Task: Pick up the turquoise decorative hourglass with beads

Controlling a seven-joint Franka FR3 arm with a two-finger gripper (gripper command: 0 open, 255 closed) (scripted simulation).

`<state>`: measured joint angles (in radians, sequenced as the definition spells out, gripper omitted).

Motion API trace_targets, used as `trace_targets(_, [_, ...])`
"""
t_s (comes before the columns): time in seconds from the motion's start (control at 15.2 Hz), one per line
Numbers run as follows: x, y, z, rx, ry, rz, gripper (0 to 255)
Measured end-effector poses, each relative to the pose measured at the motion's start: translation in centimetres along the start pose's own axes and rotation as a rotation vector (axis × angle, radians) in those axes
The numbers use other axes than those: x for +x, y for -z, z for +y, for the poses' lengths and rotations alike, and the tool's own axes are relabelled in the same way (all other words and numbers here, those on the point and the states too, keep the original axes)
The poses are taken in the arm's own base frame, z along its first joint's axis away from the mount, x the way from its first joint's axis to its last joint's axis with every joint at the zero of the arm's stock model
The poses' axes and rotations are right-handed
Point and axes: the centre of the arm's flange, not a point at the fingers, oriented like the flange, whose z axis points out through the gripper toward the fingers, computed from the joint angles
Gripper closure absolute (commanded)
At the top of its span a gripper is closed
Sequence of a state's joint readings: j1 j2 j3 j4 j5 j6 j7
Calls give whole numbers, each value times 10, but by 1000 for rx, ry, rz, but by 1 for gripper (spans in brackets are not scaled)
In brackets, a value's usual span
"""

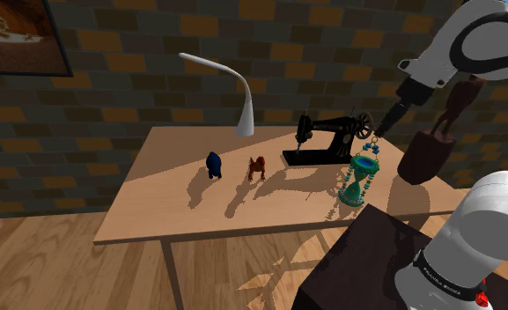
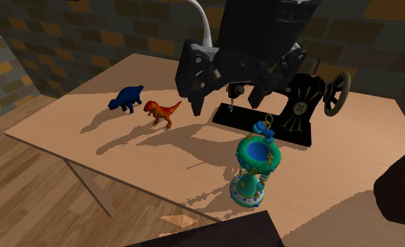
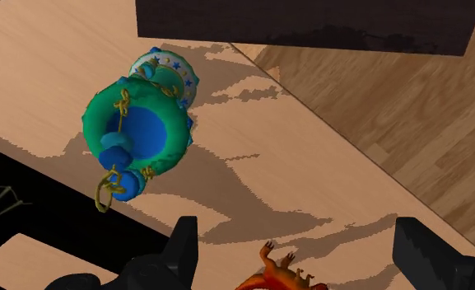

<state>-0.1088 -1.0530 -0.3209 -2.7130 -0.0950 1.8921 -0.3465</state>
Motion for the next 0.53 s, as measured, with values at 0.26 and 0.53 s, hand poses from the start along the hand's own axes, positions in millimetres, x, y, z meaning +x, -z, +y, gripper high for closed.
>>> trace_targets(0.26, [-21, -29, 42, 14, 32, 33, 0])
trace_targets(0.53, [-37, -59, 86, 28, 62, 66, 0])
